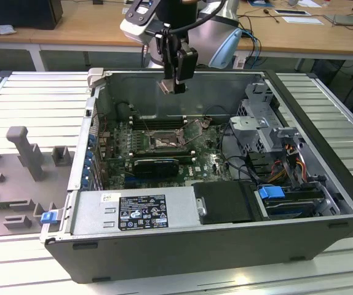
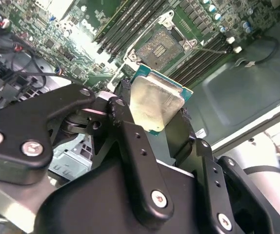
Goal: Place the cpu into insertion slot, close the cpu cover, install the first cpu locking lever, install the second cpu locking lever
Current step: 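Place the cpu into insertion slot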
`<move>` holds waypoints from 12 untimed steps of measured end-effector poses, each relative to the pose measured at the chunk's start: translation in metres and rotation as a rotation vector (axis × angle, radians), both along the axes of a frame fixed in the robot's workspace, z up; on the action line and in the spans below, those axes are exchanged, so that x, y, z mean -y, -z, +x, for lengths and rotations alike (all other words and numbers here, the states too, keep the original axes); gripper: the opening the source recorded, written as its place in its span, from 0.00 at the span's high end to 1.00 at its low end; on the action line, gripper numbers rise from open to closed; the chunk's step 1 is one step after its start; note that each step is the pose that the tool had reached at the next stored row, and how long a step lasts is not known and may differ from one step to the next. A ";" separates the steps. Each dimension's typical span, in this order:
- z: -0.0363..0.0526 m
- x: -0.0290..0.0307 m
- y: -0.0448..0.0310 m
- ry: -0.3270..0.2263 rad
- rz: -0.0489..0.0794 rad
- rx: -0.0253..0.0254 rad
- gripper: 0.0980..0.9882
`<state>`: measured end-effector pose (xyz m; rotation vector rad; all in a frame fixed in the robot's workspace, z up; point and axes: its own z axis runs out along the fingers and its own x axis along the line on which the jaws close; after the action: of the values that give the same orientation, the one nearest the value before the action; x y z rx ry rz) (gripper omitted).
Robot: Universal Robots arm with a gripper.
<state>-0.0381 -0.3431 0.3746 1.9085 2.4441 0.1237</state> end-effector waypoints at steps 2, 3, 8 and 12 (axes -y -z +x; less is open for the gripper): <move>0.0000 0.0000 0.0001 0.048 0.000 0.0001 0.52; 0.0000 0.0000 0.0002 0.066 0.000 0.0000 0.52; -0.0001 0.0000 0.0002 0.116 0.000 0.0000 0.52; -0.0001 0.0000 0.0002 0.139 0.000 0.0000 0.52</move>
<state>-0.0382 -0.3431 0.3744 2.0703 2.3016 0.1191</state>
